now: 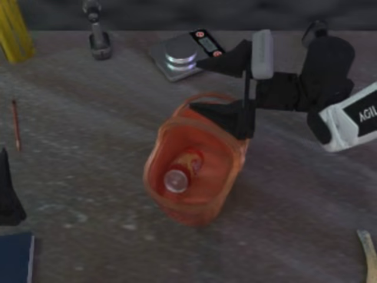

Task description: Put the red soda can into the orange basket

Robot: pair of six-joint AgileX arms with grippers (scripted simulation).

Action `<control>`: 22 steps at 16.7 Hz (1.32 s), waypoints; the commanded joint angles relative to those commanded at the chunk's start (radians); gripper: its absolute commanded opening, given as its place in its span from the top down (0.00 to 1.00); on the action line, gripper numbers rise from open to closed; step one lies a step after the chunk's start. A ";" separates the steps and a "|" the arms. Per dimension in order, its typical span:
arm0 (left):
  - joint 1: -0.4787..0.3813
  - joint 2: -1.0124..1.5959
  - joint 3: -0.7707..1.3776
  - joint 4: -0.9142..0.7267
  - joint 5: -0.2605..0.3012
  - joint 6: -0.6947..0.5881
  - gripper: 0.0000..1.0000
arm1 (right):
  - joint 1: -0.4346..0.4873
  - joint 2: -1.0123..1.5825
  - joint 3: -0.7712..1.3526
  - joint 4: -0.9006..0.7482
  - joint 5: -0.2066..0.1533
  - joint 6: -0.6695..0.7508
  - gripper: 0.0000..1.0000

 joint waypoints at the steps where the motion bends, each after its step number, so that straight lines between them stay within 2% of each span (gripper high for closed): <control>1: -0.015 0.036 0.036 -0.025 0.004 0.021 0.00 | -0.005 -0.039 -0.026 -0.017 0.017 -0.004 0.00; 4: -0.075 0.196 0.194 -0.134 0.016 0.111 0.00 | -0.030 -0.206 -0.131 -0.093 0.095 -0.019 0.00; 8: -0.177 0.500 0.495 -0.339 0.025 0.278 0.00 | -0.080 -0.512 -0.316 -0.237 0.247 -0.037 0.00; 19: -0.491 1.563 1.529 -1.040 0.019 0.848 0.00 | -0.234 -1.582 -0.897 -0.781 0.774 -0.048 0.00; 22: -0.561 1.823 1.779 -1.208 0.012 0.983 0.00 | -0.267 -1.862 -1.020 -0.917 0.900 -0.042 0.00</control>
